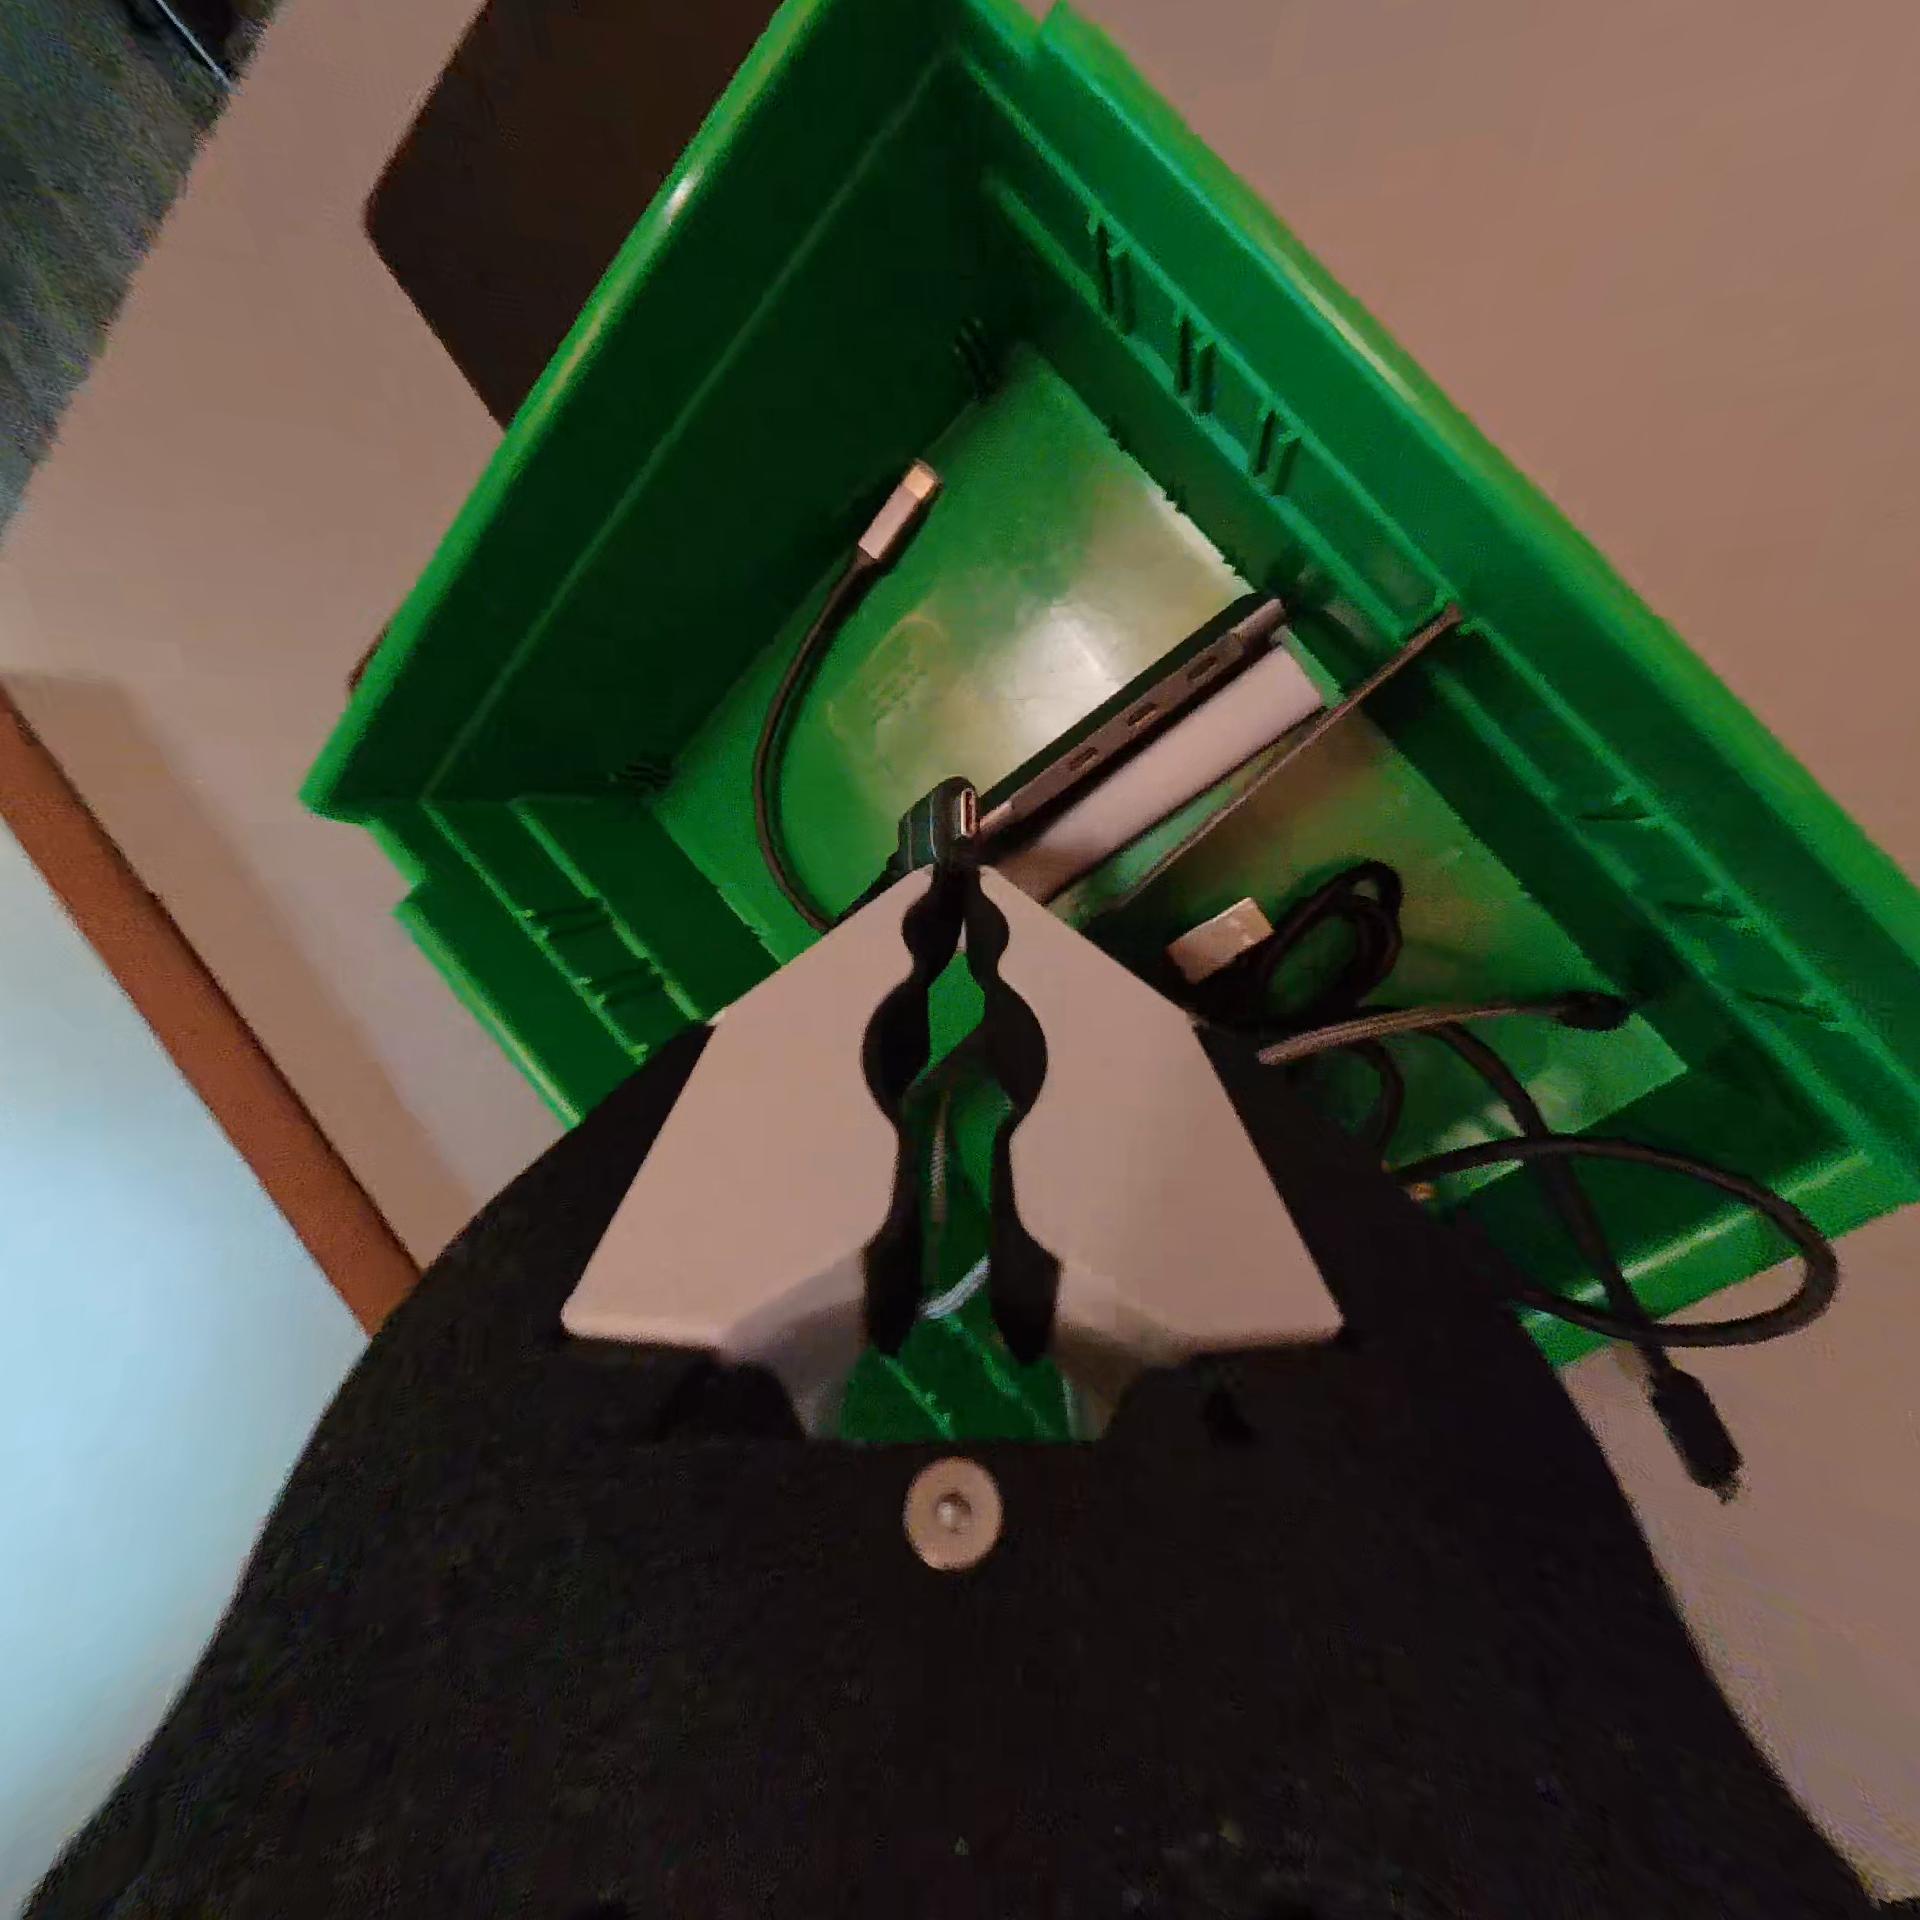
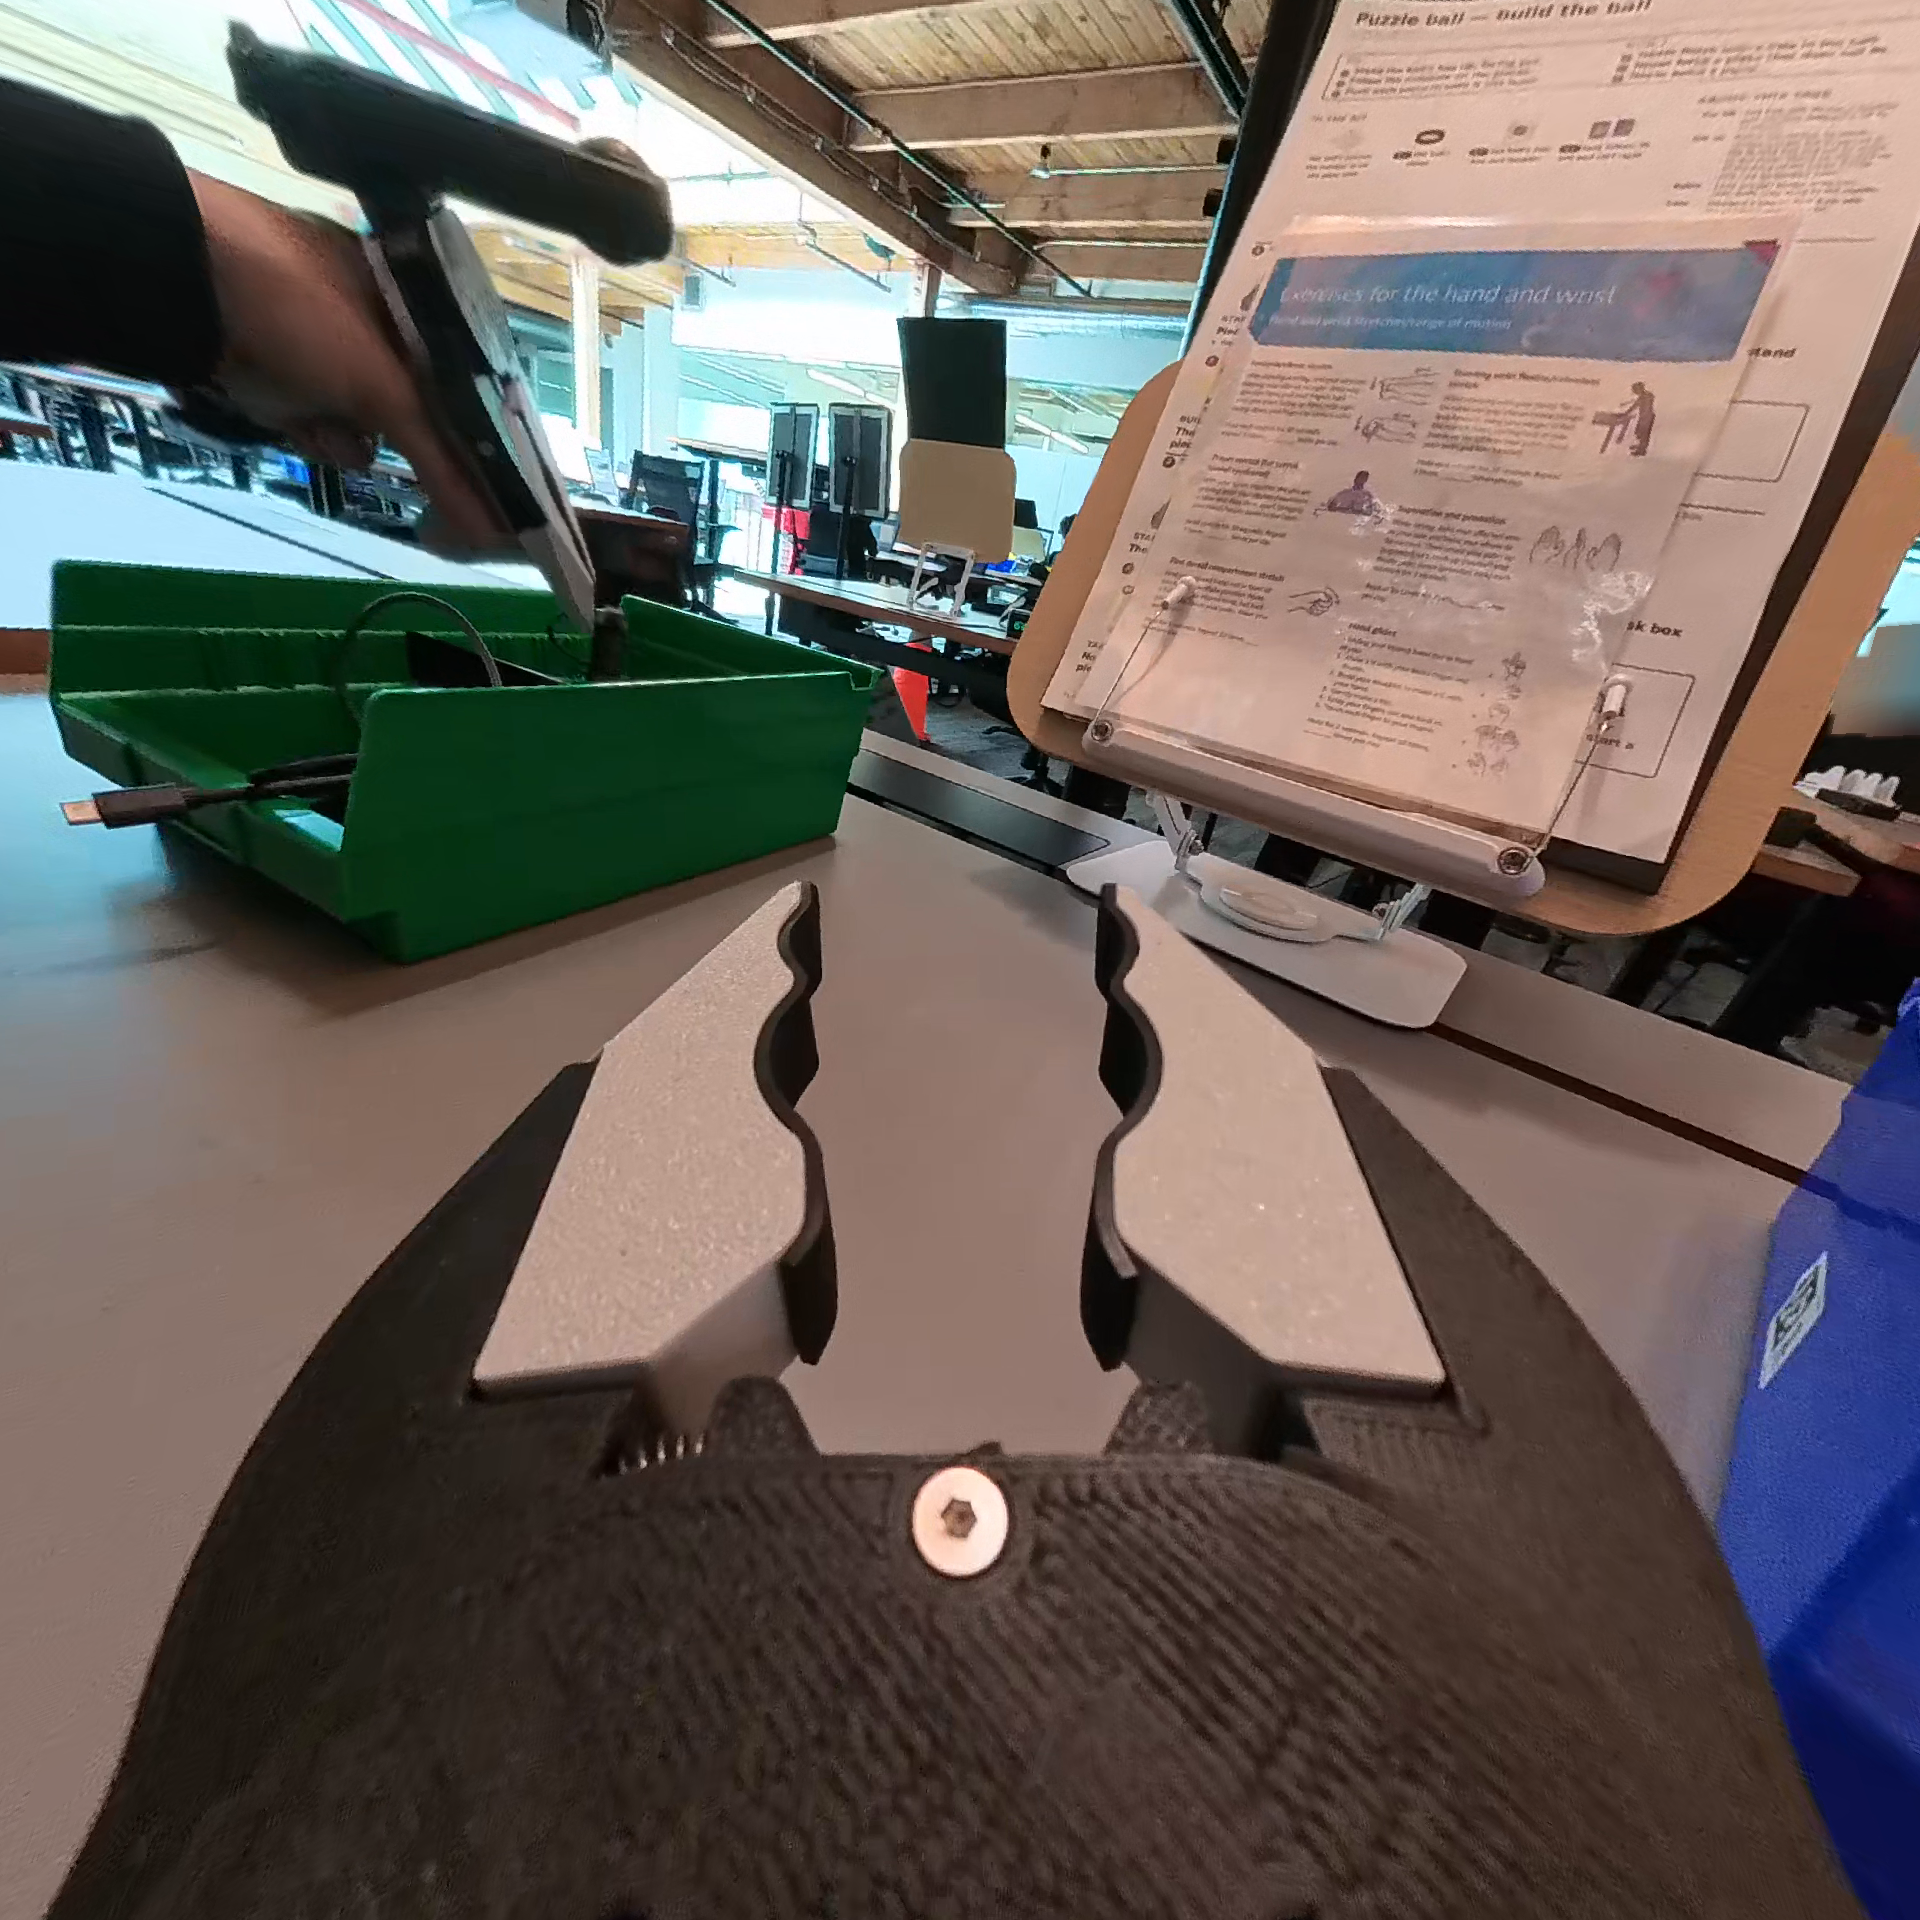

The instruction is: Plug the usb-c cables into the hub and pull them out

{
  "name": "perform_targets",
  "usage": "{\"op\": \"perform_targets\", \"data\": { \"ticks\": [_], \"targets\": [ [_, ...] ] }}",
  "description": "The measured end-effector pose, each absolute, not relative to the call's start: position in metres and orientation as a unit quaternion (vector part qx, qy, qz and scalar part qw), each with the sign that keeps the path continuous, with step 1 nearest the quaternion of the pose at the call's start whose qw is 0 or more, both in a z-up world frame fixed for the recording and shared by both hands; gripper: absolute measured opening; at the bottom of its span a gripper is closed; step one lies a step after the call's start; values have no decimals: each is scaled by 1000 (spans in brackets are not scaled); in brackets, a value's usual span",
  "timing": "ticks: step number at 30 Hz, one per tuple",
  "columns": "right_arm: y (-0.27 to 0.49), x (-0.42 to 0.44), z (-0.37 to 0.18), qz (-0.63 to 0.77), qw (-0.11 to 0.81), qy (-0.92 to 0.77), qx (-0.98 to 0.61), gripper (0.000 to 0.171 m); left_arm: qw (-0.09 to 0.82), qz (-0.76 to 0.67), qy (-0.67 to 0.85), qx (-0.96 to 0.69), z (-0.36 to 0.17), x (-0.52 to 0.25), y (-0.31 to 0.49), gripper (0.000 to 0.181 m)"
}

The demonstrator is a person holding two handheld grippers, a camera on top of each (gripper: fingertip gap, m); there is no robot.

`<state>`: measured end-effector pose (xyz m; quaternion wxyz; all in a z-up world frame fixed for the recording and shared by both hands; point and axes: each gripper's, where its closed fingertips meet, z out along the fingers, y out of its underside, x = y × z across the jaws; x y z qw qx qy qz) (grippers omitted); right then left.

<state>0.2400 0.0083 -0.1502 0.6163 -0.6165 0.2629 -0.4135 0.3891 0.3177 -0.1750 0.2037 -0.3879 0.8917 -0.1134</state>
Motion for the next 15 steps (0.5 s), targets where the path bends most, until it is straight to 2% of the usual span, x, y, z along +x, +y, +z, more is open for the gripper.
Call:
{"op": "perform_targets", "data": {
  "ticks": [1,6,12,15],
  "targets": [
    [9,239,-150,-417,613,259,-619,52,223,-108,892,-378,-169,392,323,0],
    [12,236,-149,-430,605,242,-624,52,288,-191,861,-373,-108,395,322,0],
    [21,228,-138,-442,622,206,-612,57,322,-340,814,-344,-7,351,296,0],
    [34,219,-128,-413,657,204,-597,70,313,-419,802,-289,29,311,263,0]
  ]
}}
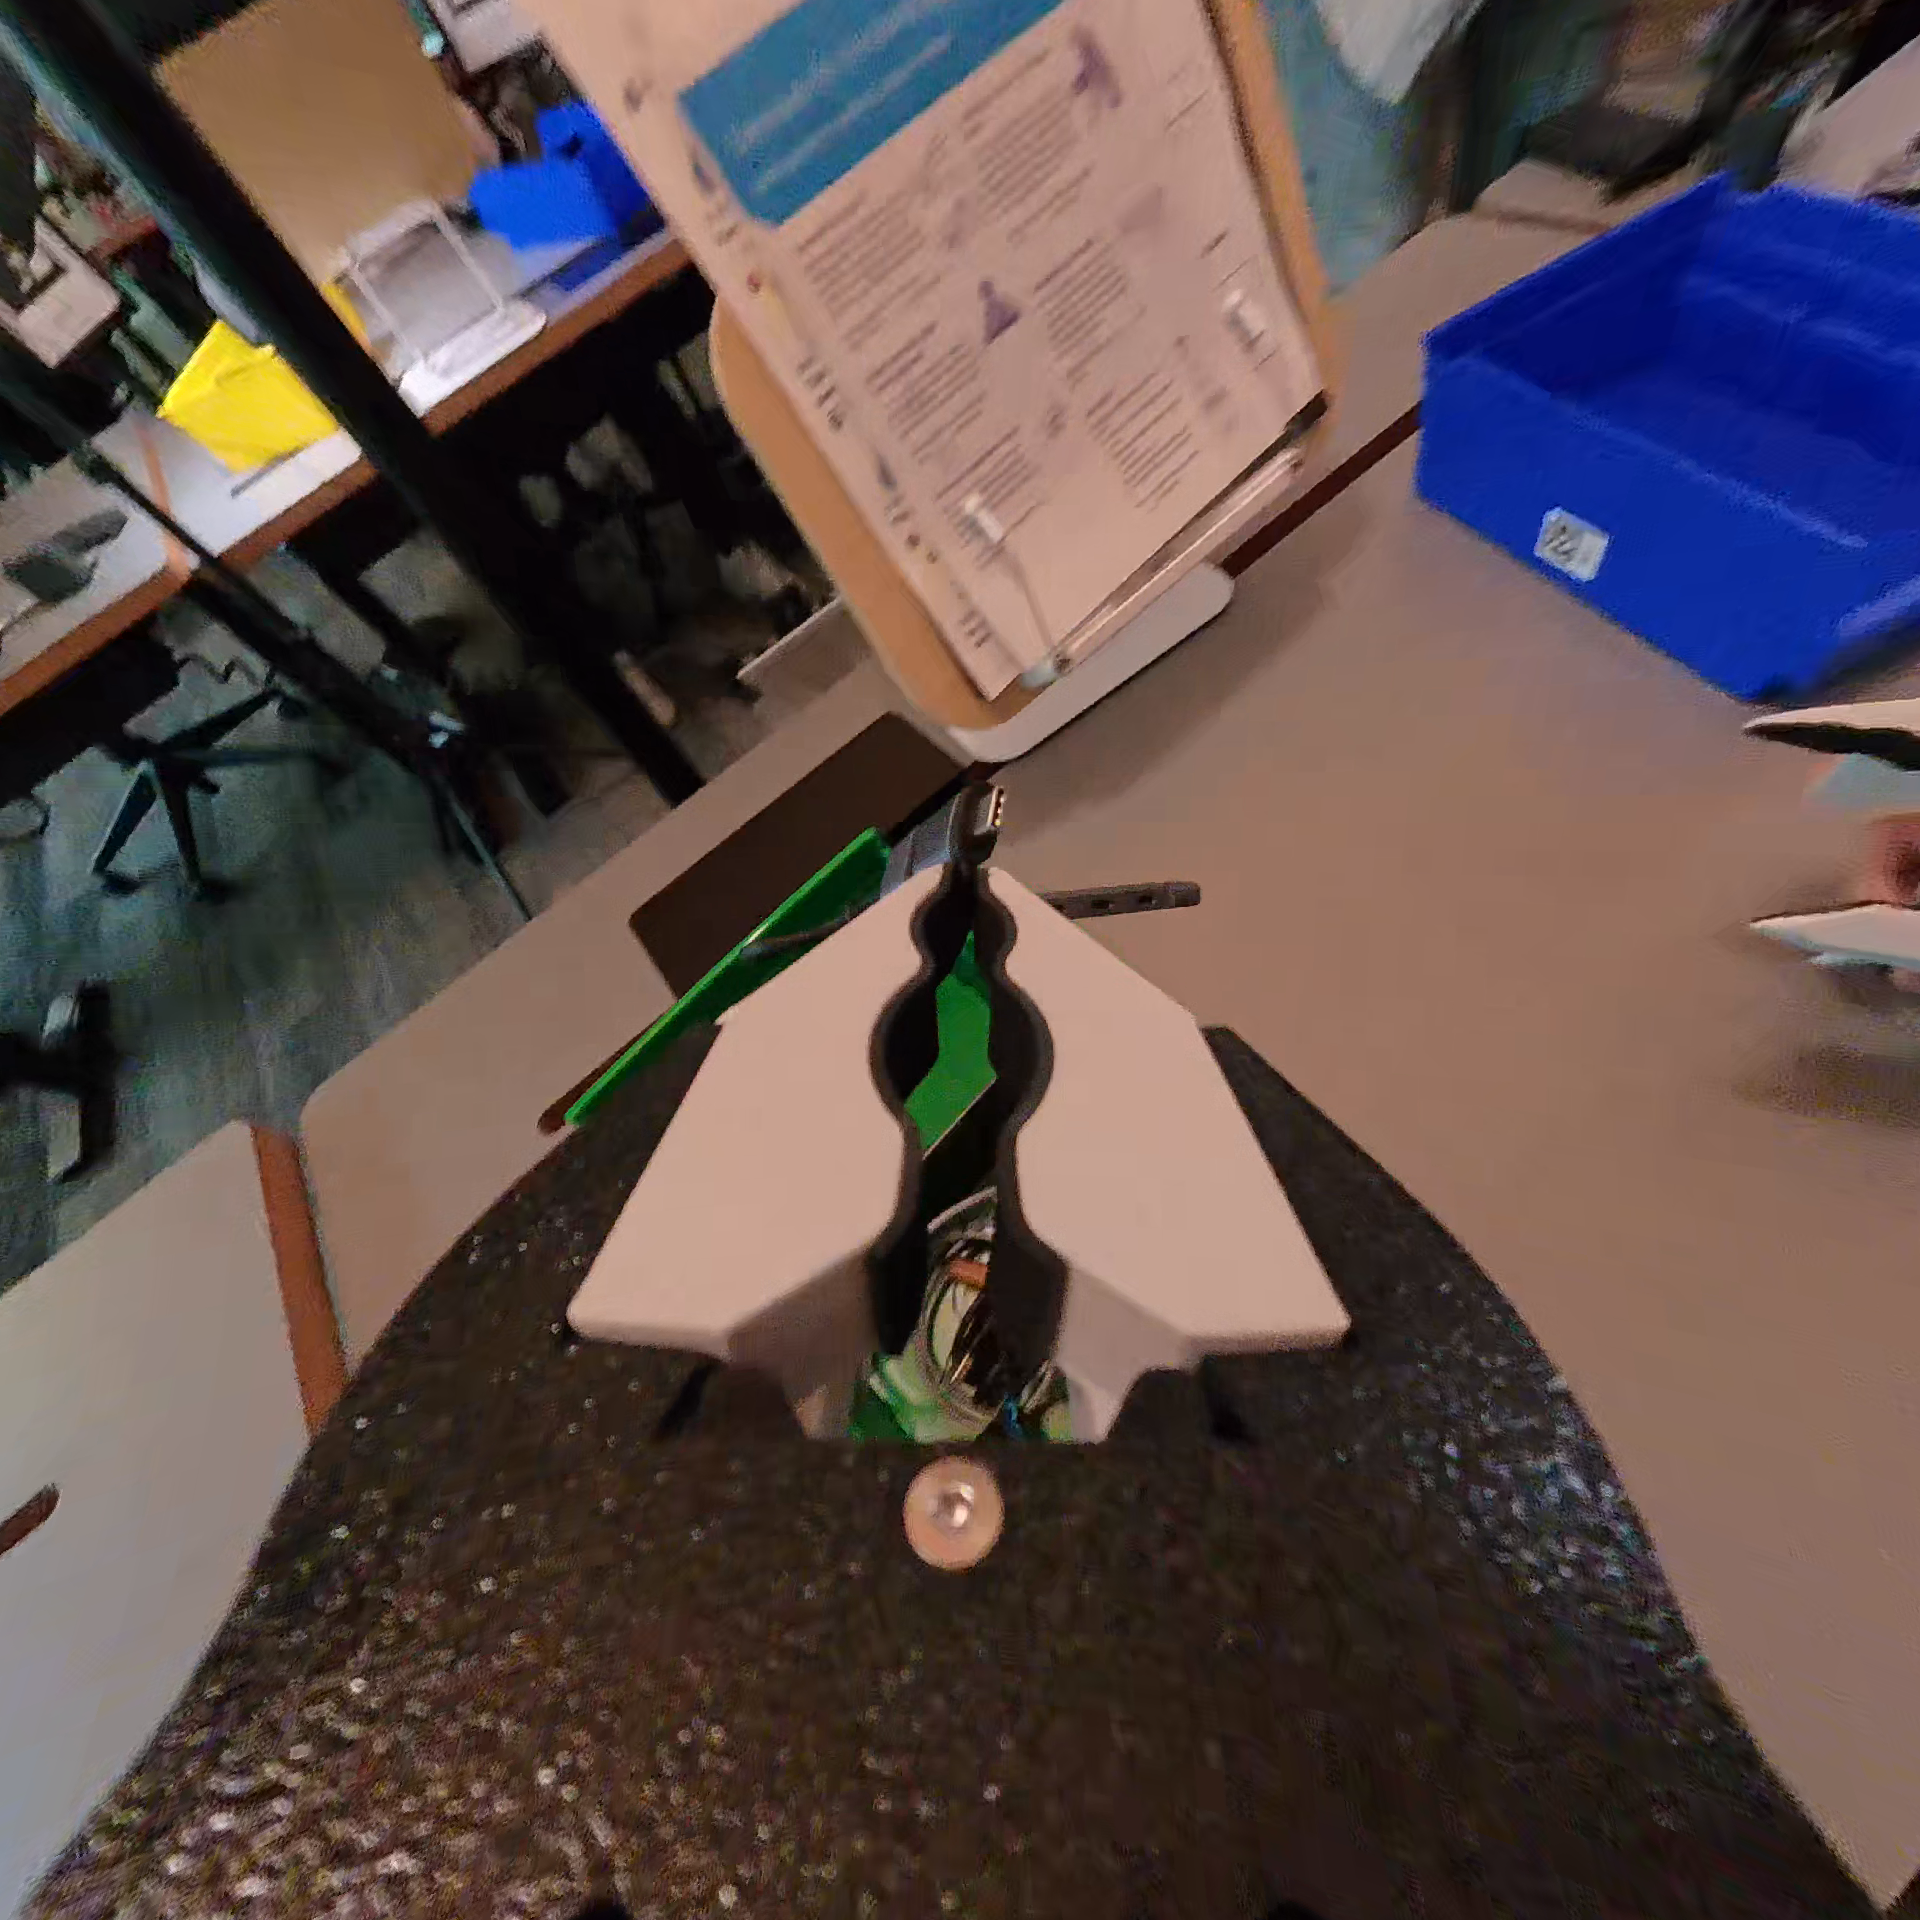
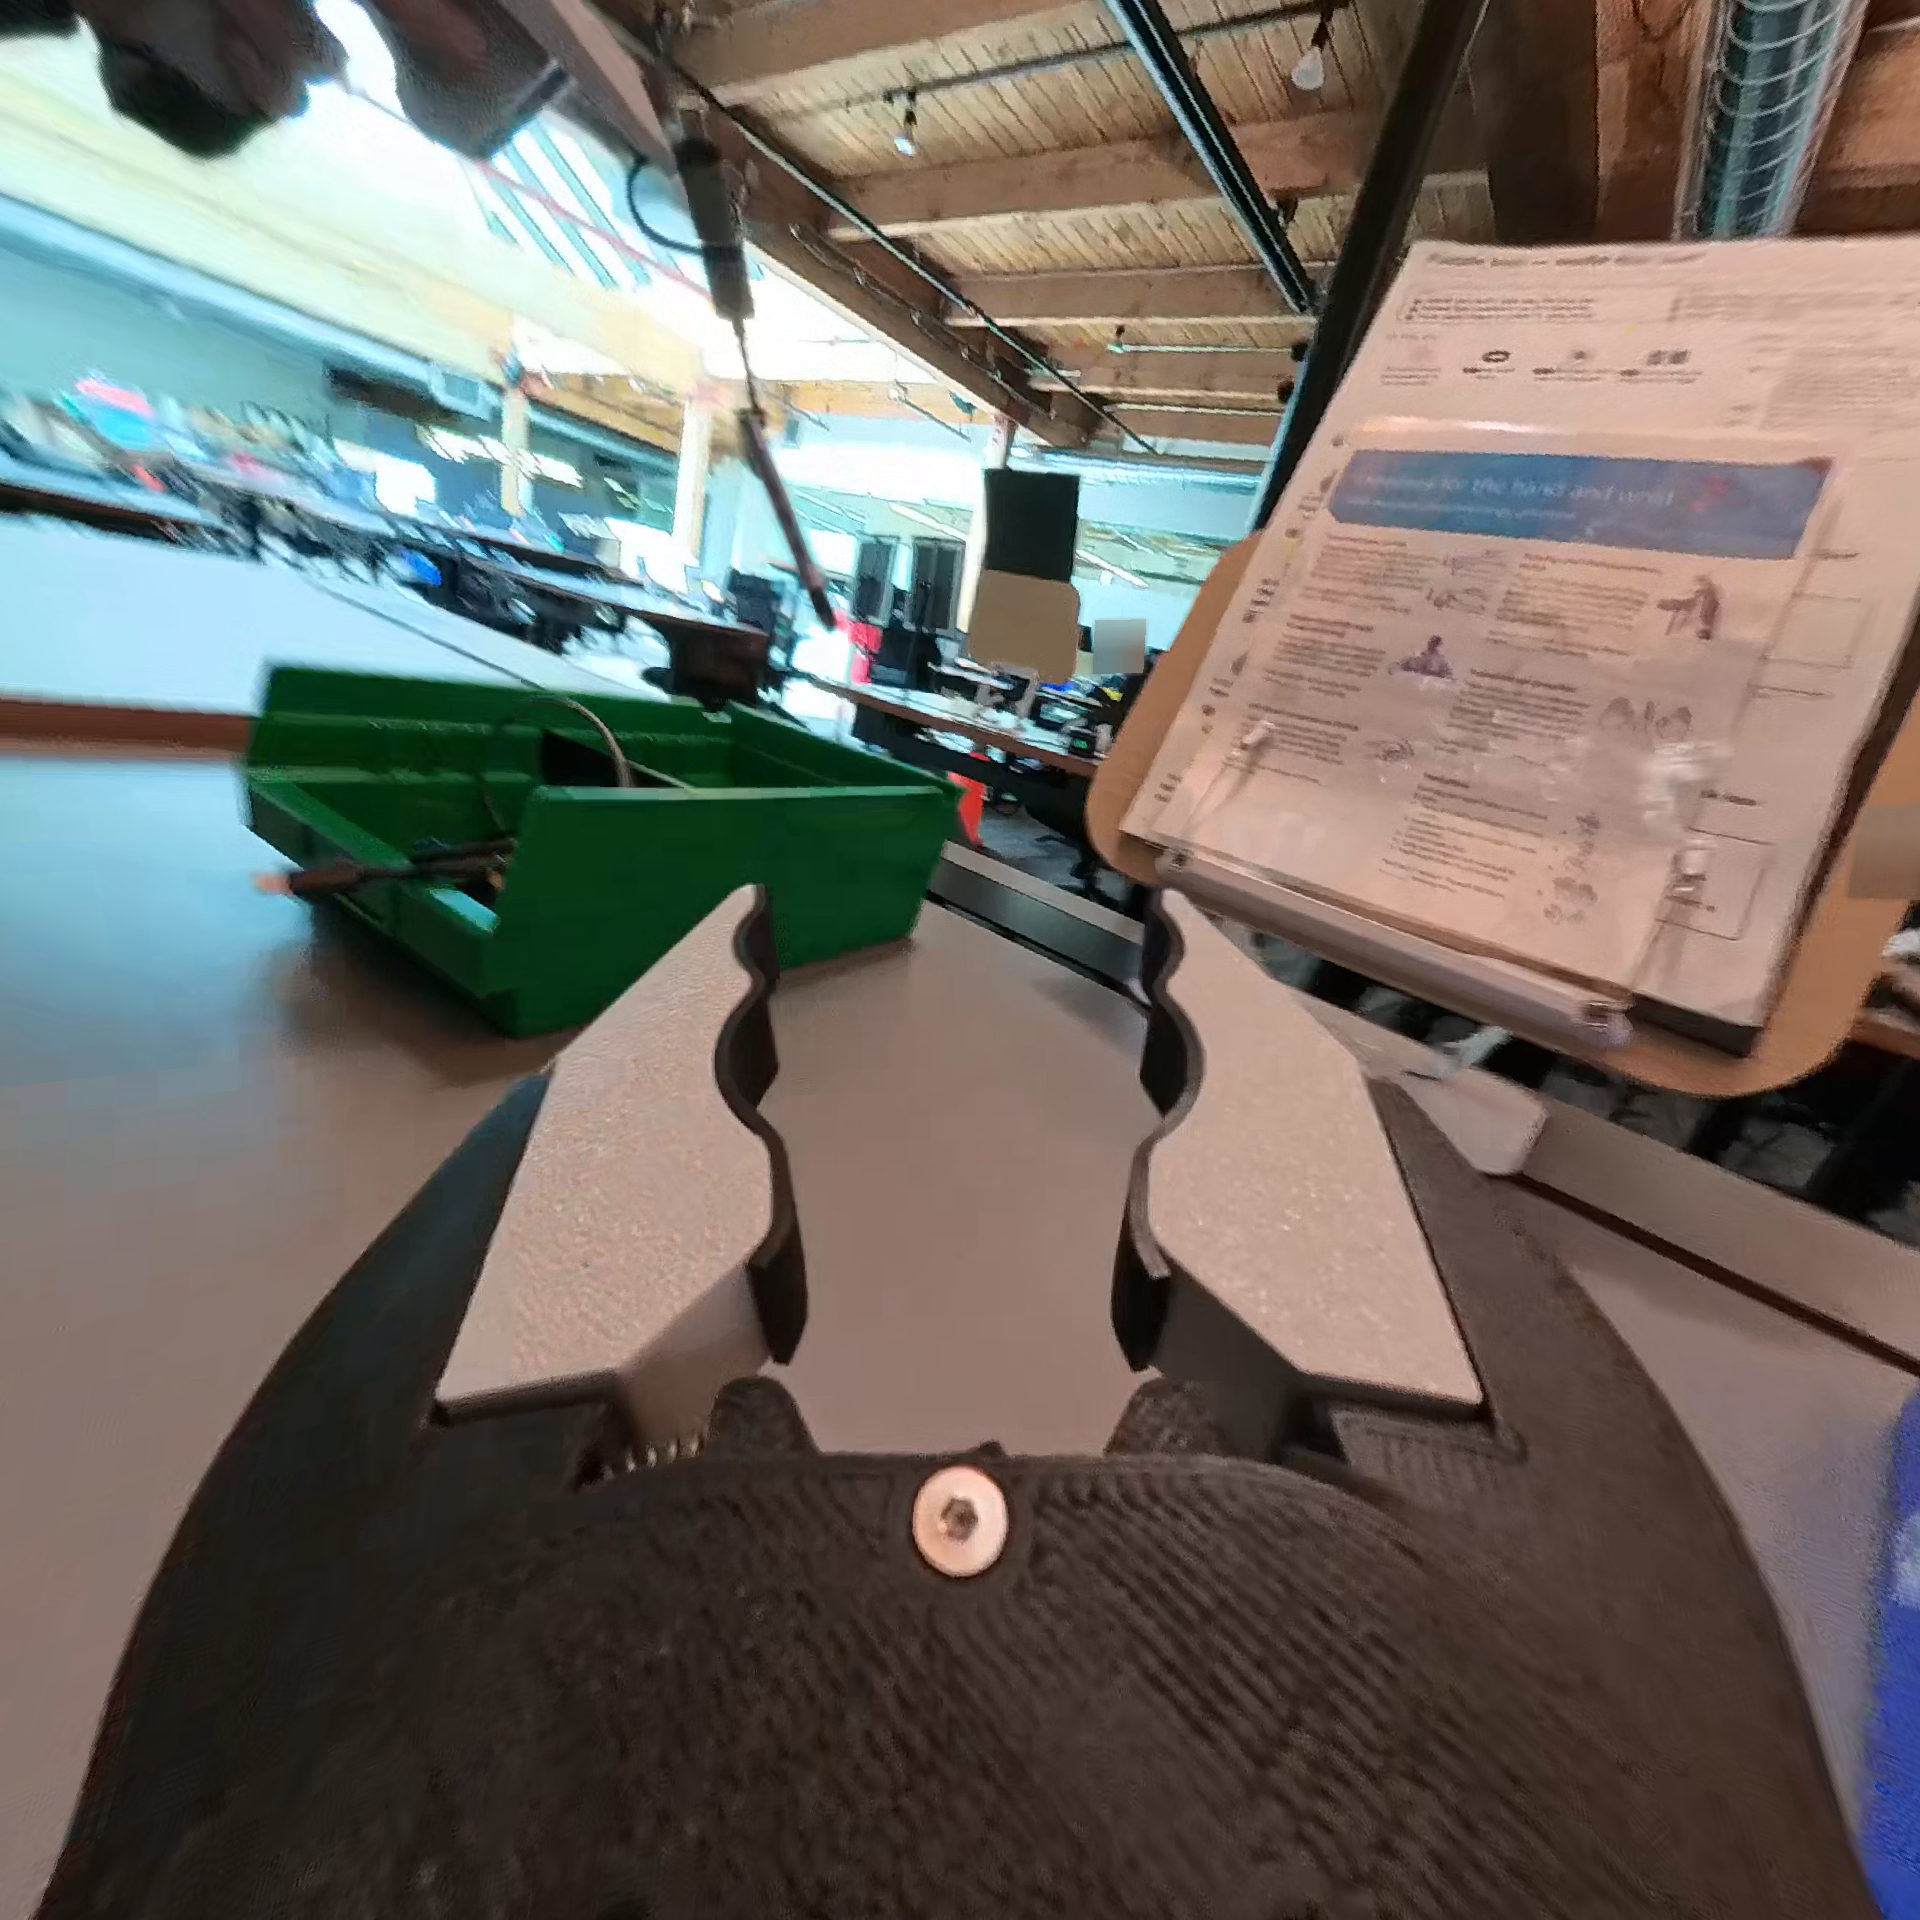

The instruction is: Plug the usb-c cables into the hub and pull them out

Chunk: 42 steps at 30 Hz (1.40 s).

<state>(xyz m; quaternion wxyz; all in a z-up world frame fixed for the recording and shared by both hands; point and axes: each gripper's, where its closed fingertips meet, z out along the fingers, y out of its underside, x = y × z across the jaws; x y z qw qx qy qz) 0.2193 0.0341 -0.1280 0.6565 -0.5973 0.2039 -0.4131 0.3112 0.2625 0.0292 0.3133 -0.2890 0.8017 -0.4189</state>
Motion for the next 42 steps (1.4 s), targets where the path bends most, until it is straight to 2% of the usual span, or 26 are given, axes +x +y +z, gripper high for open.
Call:
{"op": "perform_targets", "data": {
  "ticks": [3,6,10,11,15,20,21,26,29,30,31,32,33,35,38,42],
  "targets": [
    [61,198,-105,-296,732,217,-574,91,317,-456,802,-219,43,268,226,0],
    [76,187,-87,-186,779,250,-544,92,320,-462,812,-159,37,233,189,0],
    [78,184,-88,-77,784,296,-540,89,319,-442,837,-59,16,196,141,0],
    [76,184,-90,-66,780,303,-544,83,315,-434,844,-25,9,186,130,0],
    [67,192,-102,-92,748,317,-576,82,283,-421,859,73,-17,160,95,0],
    [70,183,-119,-84,702,291,-644,28,253,-409,867,130,-38,141,72,0],
    [72,181,-121,-77,699,286,-651,22,257,-408,865,137,-39,140,69,0],
    [79,174,-129,-50,693,268,-667,21,239,-399,869,169,-48,128,58,0],
    [68,180,-107,-54,753,279,-594,21,225,-442,857,139,-41,126,52,3],
    [60,181,-93,-44,786,282,-549,21,232,-481,838,112,-30,128,49,19],
    [49,180,-79,-31,819,284,-498,21,240,-521,815,77,-19,131,49,45],
    [36,180,-66,-17,847,287,-447,22,240,-563,790,36,-9,135,51,57],
    [23,181,-57,-10,868,293,-400,22,225,-604,765,-2,-4,137,53,61],
    [1,177,-41,24,903,289,-318,21,164,-657,733,-69,-15,141,58,60],
    [-18,170,-29,64,929,275,-240,21,83,-668,723,-156,-65,151,57,64],
    [-27,167,-26,0,940,277,-198,21,-1,-747,630,-211,-92,147,44,53]
  ]
}}
